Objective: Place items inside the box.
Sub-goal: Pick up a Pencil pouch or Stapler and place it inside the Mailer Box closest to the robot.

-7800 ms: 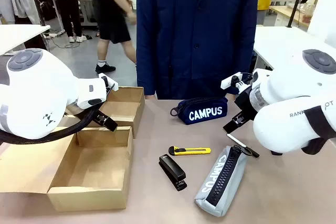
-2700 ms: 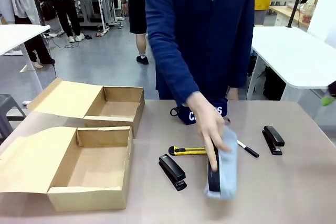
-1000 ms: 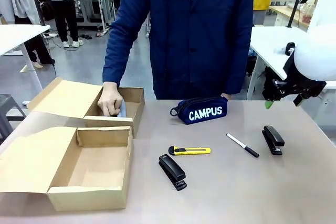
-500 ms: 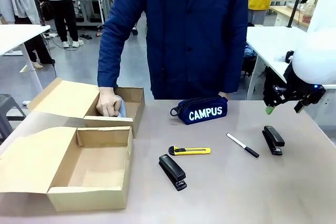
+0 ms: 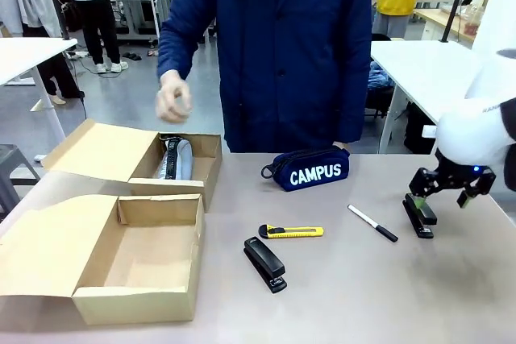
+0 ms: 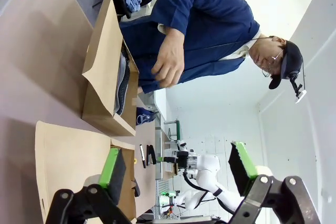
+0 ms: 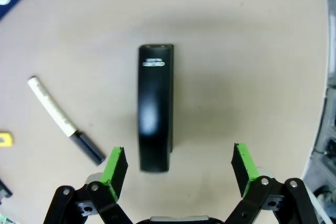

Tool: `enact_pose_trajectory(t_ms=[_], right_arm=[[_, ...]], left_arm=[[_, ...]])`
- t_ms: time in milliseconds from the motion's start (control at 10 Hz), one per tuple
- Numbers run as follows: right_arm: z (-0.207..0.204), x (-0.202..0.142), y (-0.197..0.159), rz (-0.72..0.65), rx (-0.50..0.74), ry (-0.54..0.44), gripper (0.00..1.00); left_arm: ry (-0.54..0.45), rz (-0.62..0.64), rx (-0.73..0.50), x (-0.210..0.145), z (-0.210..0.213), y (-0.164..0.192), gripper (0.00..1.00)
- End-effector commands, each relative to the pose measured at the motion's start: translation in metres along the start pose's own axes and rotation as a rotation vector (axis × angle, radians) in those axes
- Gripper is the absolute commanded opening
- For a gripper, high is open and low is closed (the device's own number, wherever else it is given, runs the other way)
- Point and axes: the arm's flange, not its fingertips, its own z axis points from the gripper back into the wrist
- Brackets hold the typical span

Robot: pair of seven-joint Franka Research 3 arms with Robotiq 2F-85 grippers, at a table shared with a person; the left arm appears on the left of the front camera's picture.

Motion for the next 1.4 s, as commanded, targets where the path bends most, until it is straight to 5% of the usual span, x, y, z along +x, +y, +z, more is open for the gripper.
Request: enact_pose_trajectory(t_ms=[0,900,1000,1100,1200,1300], right_arm=[[-0.019,0.014,0.0,-0.047,-0.021,0.018,1.0],[-0.042,0.016,0.009,0.0,0.045,0.034,1.0],[-0.041,0.014,0.009,0.007,0.043,0.025,0.41],[-0.04,0.013,0.01,0.013,0.051,0.02,0.41],[-0.04,0.013,0.011,0.014,0.058,0.012,0.0],[-0.04,0.012,0.011,0.019,0.049,0.018,0.37]], left_arm=[[0.001,-0.012,-0.015,-0.002,0.0,-0.003,1.0],[0.001,-0.012,-0.015,-0.002,0.0,-0.003,1.0],[0.001,-0.012,-0.015,-0.002,0.0,-0.003,1.0],[0.001,-0.012,-0.015,-0.002,0.0,-0.003,1.0],[0.001,-0.012,-0.015,-0.002,0.0,-0.003,1.0],[0.001,-0.012,-0.015,-0.002,0.0,-0.003,1.0]])
